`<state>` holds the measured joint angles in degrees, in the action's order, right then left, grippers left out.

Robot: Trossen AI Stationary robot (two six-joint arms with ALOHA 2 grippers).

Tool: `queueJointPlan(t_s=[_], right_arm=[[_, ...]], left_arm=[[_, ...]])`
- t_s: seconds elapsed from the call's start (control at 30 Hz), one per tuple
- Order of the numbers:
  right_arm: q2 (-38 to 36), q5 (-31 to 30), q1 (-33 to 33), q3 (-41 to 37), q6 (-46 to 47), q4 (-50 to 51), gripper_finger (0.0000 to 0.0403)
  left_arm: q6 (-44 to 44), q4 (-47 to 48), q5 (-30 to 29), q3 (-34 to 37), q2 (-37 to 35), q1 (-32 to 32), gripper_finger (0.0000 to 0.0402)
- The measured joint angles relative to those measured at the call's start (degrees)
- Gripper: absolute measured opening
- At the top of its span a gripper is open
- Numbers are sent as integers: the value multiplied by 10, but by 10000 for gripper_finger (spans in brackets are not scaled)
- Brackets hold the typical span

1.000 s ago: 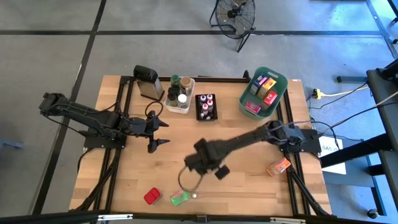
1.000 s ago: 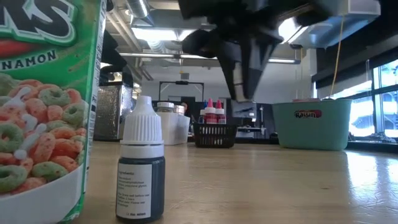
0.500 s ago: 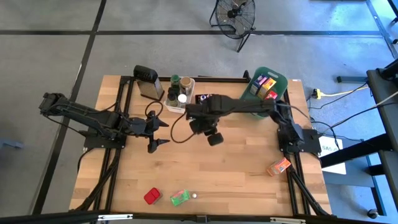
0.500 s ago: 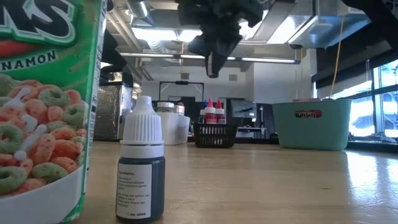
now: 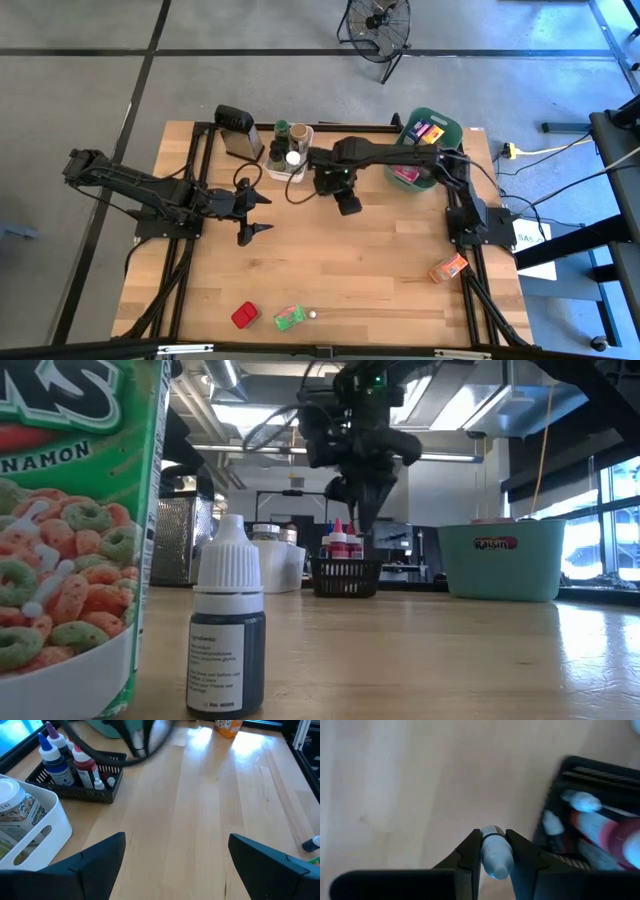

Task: Pick & Place Kitchen Items
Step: Put the small green food coloring bottle into the black bin

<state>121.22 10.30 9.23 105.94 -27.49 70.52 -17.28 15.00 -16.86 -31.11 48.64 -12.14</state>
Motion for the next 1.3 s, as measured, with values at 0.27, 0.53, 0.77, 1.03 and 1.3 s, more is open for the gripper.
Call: queueJointPlan(t_s=[0.27, 0.53, 0.77, 1.03, 1.3], right_arm=[[-6, -18, 37, -14, -22, -34, 73], [-6, -15, 80, -23, -34, -79, 74], [-5, -13, 95, -79, -31, -96, 74], [-5, -42, 96, -103, -34, -142, 74], [-5, -49, 96, -103, -30, -139, 75]], left_arm=[[0, 0, 0, 0, 0, 0, 349], [0, 0, 0, 0, 0, 0, 349], [0, 0, 0, 0, 0, 0, 349], [0, 0, 0, 0, 0, 0, 349], [0, 0, 0, 0, 0, 0, 349]])
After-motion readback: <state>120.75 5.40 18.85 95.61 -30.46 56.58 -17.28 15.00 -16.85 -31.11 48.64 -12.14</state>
